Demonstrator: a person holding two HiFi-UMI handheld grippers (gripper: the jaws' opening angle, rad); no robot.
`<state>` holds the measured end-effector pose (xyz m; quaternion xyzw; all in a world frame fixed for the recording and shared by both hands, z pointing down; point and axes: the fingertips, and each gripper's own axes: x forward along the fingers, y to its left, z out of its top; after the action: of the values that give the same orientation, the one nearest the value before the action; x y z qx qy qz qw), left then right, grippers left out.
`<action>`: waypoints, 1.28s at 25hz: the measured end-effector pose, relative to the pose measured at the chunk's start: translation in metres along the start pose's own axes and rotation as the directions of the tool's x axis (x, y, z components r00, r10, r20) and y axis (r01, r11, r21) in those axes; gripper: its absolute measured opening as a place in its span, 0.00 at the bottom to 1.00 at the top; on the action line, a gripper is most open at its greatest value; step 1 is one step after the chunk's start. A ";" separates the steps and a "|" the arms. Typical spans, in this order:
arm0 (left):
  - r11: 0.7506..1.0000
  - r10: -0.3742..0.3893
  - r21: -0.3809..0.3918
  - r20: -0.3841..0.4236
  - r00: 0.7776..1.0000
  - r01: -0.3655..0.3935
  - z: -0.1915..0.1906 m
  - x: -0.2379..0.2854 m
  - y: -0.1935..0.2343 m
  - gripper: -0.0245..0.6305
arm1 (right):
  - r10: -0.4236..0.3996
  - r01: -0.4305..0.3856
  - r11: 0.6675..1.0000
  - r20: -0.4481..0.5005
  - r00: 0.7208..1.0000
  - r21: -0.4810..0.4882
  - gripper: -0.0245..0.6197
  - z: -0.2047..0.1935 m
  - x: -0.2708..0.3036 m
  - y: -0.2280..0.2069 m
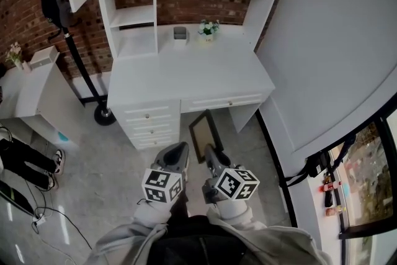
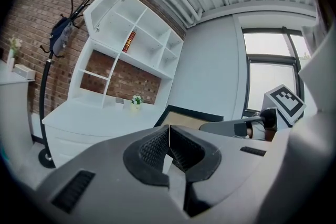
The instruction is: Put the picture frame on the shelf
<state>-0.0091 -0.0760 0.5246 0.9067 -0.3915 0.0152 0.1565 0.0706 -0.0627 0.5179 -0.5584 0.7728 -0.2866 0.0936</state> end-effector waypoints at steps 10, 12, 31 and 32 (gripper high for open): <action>0.999 -0.031 0.019 0.002 1.000 0.031 0.022 0.062 0.020 0.05 | -0.005 0.005 1.000 0.038 0.999 -0.006 0.11 0.040 0.051 -0.028; 0.999 -0.035 0.020 0.001 0.999 0.035 0.028 0.076 0.026 0.05 | -0.006 0.006 1.000 0.042 0.999 -0.006 0.11 0.049 0.063 -0.034; 0.999 -0.038 0.005 -0.013 0.999 0.039 0.089 0.210 0.109 0.04 | -0.027 0.027 1.000 0.037 0.999 0.001 0.11 0.127 0.202 -0.082; 0.999 -0.040 0.005 -0.014 0.999 0.040 0.091 0.216 0.113 0.05 | -0.029 0.029 1.000 0.037 0.999 0.002 0.11 0.130 0.209 -0.084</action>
<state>0.0506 -0.3280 0.5011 0.9147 -0.3719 0.0192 0.1572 0.1238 -0.3164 0.4940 -0.5747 0.7626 -0.2780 0.1042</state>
